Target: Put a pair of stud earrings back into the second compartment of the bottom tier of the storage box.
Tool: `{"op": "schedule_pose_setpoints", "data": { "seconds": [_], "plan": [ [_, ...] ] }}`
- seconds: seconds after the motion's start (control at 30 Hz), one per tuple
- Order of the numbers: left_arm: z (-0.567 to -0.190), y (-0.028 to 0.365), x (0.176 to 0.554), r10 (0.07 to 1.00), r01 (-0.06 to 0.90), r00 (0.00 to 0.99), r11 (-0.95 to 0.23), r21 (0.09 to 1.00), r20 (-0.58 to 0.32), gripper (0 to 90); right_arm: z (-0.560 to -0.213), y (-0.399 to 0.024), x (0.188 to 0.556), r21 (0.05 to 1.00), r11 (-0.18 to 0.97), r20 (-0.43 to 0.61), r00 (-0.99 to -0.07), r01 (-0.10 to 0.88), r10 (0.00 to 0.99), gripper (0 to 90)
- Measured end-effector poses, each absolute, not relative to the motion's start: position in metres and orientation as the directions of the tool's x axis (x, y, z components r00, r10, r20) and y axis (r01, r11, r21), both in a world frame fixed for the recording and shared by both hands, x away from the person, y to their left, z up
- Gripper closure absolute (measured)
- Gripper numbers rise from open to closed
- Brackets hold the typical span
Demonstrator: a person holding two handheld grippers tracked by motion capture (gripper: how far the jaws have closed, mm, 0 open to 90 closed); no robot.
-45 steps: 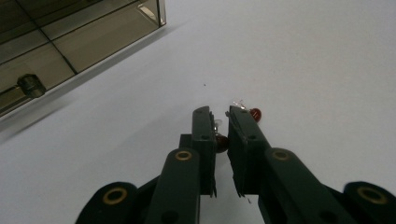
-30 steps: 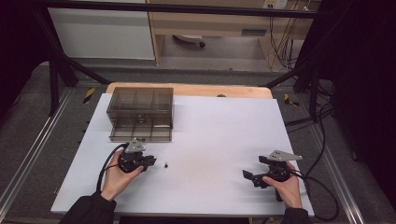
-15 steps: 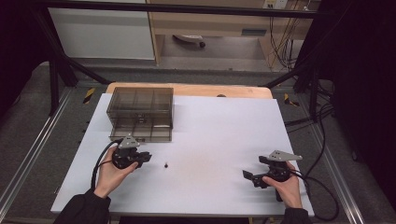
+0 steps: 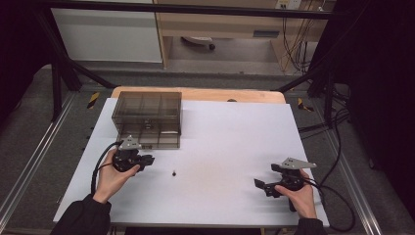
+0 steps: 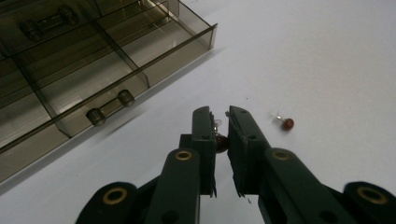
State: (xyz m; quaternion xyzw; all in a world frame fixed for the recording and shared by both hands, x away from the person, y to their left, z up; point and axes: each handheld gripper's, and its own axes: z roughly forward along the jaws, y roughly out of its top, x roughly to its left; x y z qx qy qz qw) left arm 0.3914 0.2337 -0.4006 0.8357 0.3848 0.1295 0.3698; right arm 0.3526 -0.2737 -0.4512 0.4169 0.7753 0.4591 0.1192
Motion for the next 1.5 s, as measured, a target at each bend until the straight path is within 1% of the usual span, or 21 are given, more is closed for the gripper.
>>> {"op": "schedule_pose_setpoints", "data": {
  "seconds": [0.8,1.1,1.3,1.5],
  "plan": [
    [-0.385,0.242,0.425,0.773,0.571,0.633,-0.421,0.705,-0.051,80.8,-0.451,-0.274,0.353,0.810,0.236,0.195,-0.625,0.537,0.756,0.7],
    [-0.383,0.246,0.439,0.792,0.589,0.607,-0.389,0.708,-0.070,80.8,-0.452,-0.274,0.353,0.810,0.238,0.191,-0.626,0.536,0.756,0.7],
    [-0.384,0.247,0.450,0.803,0.599,0.593,-0.395,0.697,-0.054,80.8,-0.452,-0.274,0.353,0.808,0.240,0.192,-0.626,0.537,0.756,0.7],
    [-0.390,0.247,0.461,0.822,0.620,0.566,-0.375,0.689,-0.062,80.7,-0.452,-0.274,0.353,0.809,0.241,0.190,-0.627,0.536,0.755,0.7]
  ]
}}
